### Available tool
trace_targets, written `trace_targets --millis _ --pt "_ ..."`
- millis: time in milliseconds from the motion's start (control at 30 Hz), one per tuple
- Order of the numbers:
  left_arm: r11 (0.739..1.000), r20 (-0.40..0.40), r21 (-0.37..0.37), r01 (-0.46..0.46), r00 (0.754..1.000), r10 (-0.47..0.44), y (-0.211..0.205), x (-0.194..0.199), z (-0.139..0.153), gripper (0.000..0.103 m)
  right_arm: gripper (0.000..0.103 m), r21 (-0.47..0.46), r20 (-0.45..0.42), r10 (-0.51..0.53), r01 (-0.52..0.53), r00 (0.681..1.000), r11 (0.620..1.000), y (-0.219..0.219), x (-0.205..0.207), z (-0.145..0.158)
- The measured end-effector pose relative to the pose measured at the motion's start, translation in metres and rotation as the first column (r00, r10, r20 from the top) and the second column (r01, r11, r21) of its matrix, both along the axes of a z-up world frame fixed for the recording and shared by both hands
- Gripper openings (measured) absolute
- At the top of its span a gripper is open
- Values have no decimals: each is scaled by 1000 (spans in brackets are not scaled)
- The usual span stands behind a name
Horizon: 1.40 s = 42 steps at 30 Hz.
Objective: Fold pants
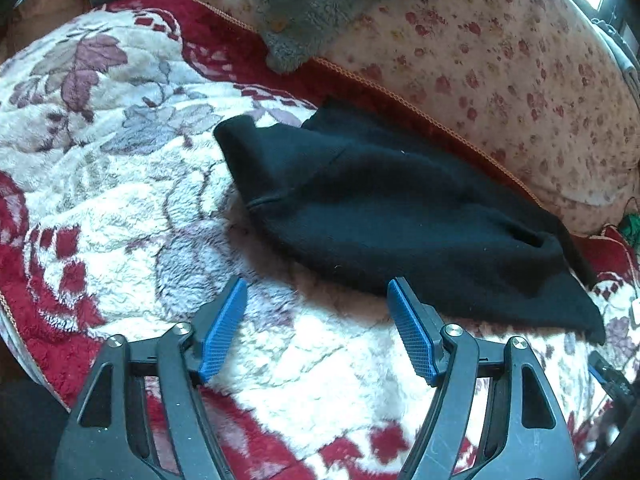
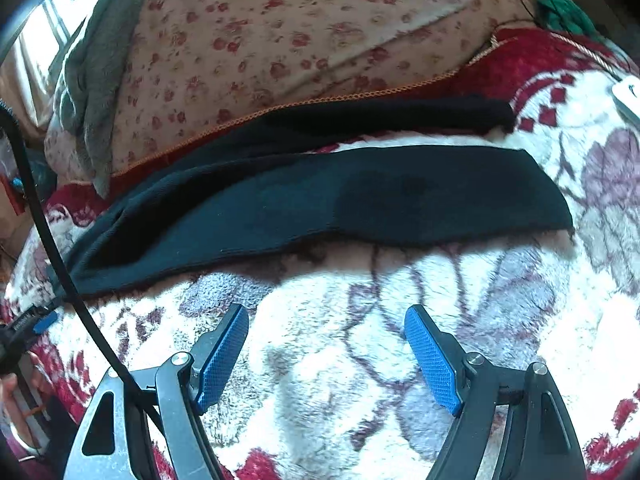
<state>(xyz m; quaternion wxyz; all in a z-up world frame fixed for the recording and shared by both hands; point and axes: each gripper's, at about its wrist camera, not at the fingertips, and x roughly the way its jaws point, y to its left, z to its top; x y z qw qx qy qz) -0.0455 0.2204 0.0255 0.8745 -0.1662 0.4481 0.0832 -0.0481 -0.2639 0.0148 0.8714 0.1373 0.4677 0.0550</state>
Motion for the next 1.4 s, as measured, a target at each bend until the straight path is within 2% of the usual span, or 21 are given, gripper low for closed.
trace_targets --millis 200,333,567,667,700,733,767,800,833,867,933,1033,1233,1400 --pt "1000 12 -13 24 1000 -24 -14 16 3 73 80 60 5 -28 28 1000 998 -9 9 -1" --pt "1000 6 -8 23 1000 -23 -20 27 0 73 80 162 13 -74 70 997 984 -23 21 -5" --pt "999 -1 -33 4 1000 -4 -26 43 -2 73 79 341 46 -162 137 986 930 -44 39 -15" --pt "996 3 -91 -9 1000 9 -23 48 -2 73 62 384 58 -230 190 972 903 -54 40 -19" --pt "994 12 -111 -17 1000 19 -22 48 -1 72 50 402 49 -259 218 965 889 -59 40 -22" --pt "992 24 -126 -27 999 30 -21 49 -1 66 39 417 47 -275 231 960 879 -64 38 -24" --pt "991 29 -129 -36 999 40 -20 49 -1 54 34 441 45 -293 244 955 864 -69 37 -27" --pt "992 26 -122 -42 999 45 -19 50 -1 46 27 462 45 -302 248 952 851 -74 36 -29" --pt "993 24 -114 -44 999 47 -19 51 -1 29 19 482 46 -313 253 949 839 -79 34 -30" --pt "993 26 -109 -42 999 45 -19 52 -1 21 17 497 50 -322 256 946 829 -84 32 -30" --pt "995 42 -98 -33 998 37 -20 50 2 16 9 494 71 -321 247 944 834 -86 27 -28" --pt "997 71 -70 -11 997 16 -22 45 10 11 6 456 111 -292 213 950 864 -83 22 -21" --pt "996 103 -85 16 995 -7 -16 36 24 9 5 420 161 -264 176 951 890 -79 8 -4" --pt "995 125 -96 35 992 -22 -11 18 33 9 5 415 165 -249 162 954 895 -81 -12 7"
